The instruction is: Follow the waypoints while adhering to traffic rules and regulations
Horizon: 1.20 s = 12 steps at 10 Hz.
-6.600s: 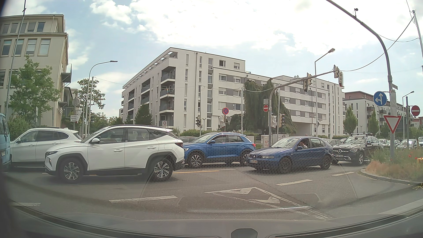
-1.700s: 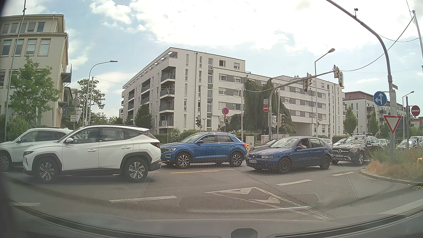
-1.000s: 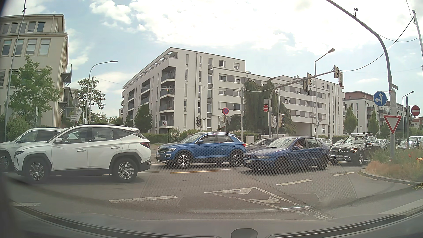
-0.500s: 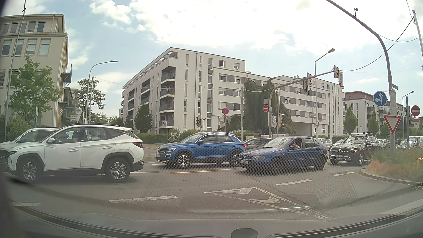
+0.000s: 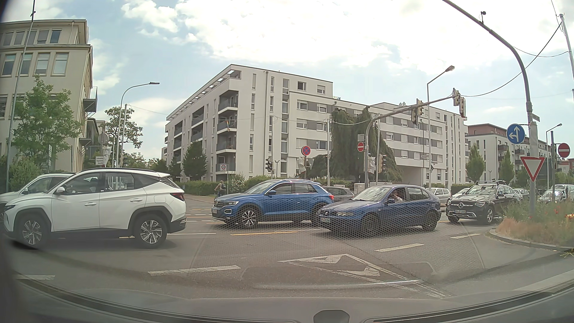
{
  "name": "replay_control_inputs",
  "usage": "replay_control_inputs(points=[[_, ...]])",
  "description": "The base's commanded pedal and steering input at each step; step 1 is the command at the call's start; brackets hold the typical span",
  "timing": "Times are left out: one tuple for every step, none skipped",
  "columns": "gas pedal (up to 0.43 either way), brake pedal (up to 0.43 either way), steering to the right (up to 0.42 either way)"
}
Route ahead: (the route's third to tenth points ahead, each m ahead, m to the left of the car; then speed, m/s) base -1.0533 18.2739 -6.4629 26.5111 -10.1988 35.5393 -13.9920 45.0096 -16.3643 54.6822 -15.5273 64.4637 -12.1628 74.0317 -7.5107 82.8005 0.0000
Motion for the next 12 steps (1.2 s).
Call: replay_control_inputs(points=[[0.000, 0.335, -0.883], [0.000, 0.335, -0.883], [0.000, 0.335, -0.883], [0.000, 0.341, -0.883], [0.000, 0.335, -0.883], [0.000, 0.335, -0.883], [0.000, 0.335, -0.883], [0.000, 0.335, -0.883], [0.000, 0.335, -0.883], [0.000, 0.335, -0.883], [0.000, 0.335, -0.883], [0.000, 0.335, -0.883]])
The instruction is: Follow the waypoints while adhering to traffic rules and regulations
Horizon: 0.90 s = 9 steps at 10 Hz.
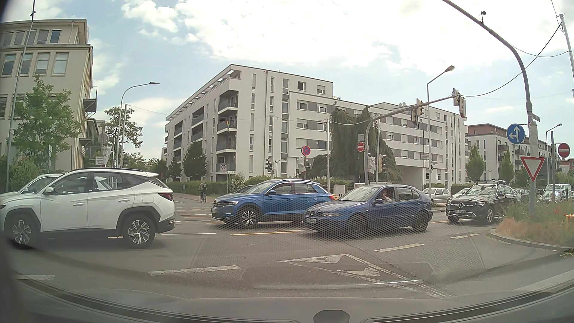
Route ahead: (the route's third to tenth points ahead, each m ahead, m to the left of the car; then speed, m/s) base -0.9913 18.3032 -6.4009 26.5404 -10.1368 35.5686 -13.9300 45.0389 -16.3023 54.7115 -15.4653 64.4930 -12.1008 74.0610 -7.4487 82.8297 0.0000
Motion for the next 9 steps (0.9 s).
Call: replay_control_inputs(points=[[0.000, 0.335, -0.883], [0.000, 0.335, -0.883], [0.000, 0.335, -0.883], [0.000, 0.335, -0.883], [0.000, 0.335, -0.883], [0.000, 0.335, -0.883], [0.000, 0.335, -0.883], [0.000, 0.335, -0.883], [0.000, 0.335, -0.883]])
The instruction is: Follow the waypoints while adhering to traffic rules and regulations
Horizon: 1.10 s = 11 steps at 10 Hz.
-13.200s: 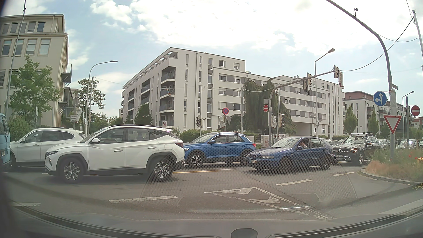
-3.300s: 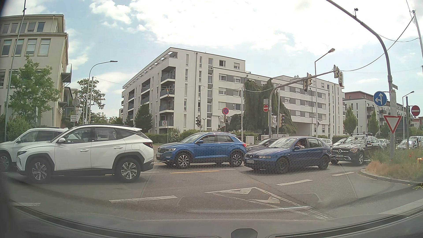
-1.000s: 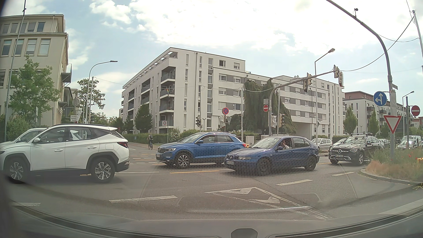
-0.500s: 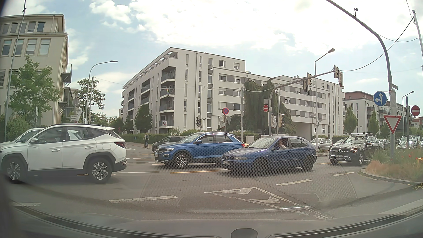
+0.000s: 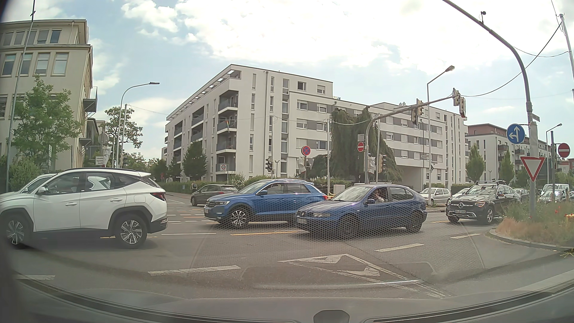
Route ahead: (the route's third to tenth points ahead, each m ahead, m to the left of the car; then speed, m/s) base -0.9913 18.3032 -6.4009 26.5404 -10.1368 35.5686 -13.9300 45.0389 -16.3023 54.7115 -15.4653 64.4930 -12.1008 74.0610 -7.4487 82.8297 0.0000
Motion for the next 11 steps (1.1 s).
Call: replay_control_inputs(points=[[0.000, 0.335, -0.883], [0.000, 0.335, -0.883], [0.000, 0.335, -0.883], [0.000, 0.341, -0.883], [0.000, 0.341, -0.883], [0.000, 0.341, -0.883], [0.000, 0.335, -0.883], [0.000, 0.335, -0.883], [0.000, 0.335, -0.883], [0.000, 0.335, -0.883], [0.000, 0.335, -0.883]])
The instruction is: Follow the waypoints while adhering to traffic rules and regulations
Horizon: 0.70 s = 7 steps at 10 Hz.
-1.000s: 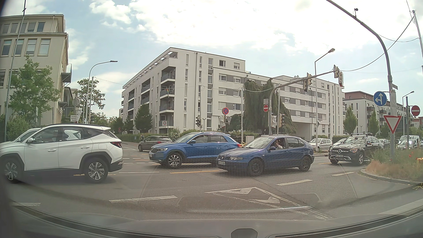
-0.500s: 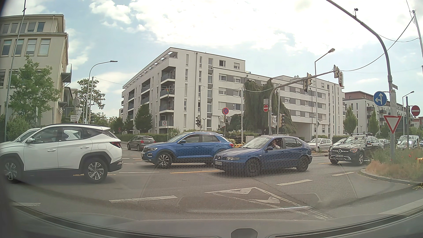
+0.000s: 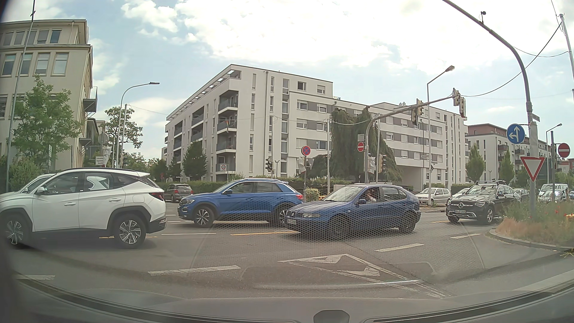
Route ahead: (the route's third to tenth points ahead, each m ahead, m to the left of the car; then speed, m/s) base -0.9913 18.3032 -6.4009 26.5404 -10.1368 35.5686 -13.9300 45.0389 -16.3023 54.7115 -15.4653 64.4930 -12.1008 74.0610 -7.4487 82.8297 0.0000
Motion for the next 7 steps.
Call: replay_control_inputs(points=[[0.000, 0.335, -0.883], [0.000, 0.335, -0.883], [0.000, 0.335, -0.883], [0.000, 0.341, -0.883], [0.000, 0.335, -0.883], [0.000, 0.335, -0.883], [0.000, 0.335, -0.883]])
